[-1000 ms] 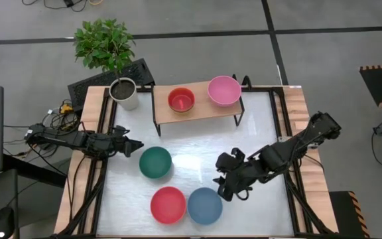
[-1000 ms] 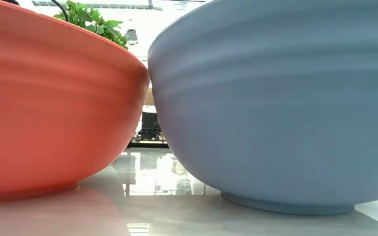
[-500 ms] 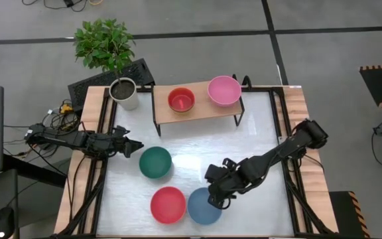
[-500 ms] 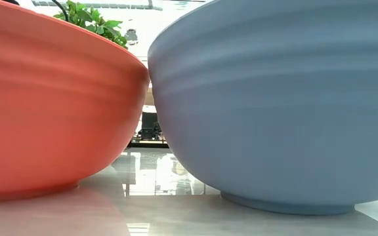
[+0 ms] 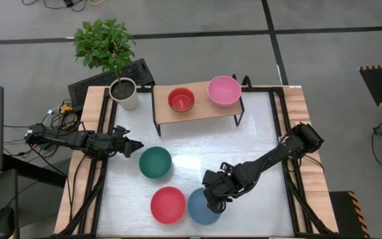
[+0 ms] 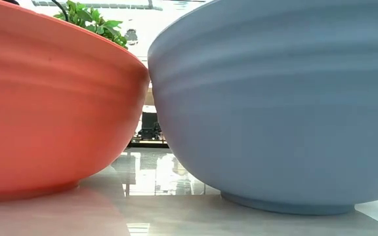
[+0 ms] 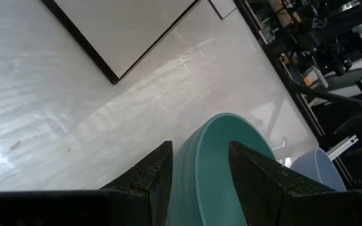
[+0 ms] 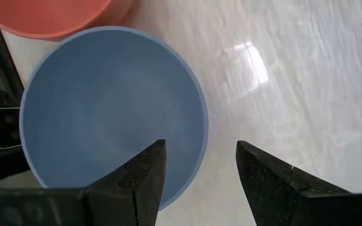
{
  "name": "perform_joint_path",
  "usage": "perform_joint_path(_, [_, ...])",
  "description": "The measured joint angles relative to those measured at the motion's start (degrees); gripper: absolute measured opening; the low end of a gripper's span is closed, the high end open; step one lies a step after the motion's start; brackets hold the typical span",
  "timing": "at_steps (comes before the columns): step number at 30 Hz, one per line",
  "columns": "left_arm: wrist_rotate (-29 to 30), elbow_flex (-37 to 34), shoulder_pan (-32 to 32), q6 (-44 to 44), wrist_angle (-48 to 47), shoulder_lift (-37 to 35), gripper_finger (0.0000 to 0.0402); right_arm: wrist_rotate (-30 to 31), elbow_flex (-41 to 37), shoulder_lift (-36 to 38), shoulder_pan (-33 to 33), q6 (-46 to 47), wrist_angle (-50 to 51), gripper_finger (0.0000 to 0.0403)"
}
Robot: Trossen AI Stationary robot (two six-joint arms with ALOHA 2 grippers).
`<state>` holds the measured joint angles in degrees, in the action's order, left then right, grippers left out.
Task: Place and stack bowls onto a shelf
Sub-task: Stack the blue bowl on top of the pink bowl on the shelf
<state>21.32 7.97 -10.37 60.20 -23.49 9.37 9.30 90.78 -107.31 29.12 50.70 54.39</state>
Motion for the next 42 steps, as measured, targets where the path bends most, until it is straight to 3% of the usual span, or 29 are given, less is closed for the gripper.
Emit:
perform_joint_path(22, [0.02, 0.02, 0.02, -0.66, -0.11, 0.0, 0.014, 1.09, 0.0, 0.0, -2.69, -2.21, 1.97, 0.0221])
perform_joint_path(42, [-0.5, 0.02, 0.02, -2.58, -0.17, 0.0, 0.014, -2.96, -5.2, 0.09, -3.36, -2.95, -6.69, 0.0221])
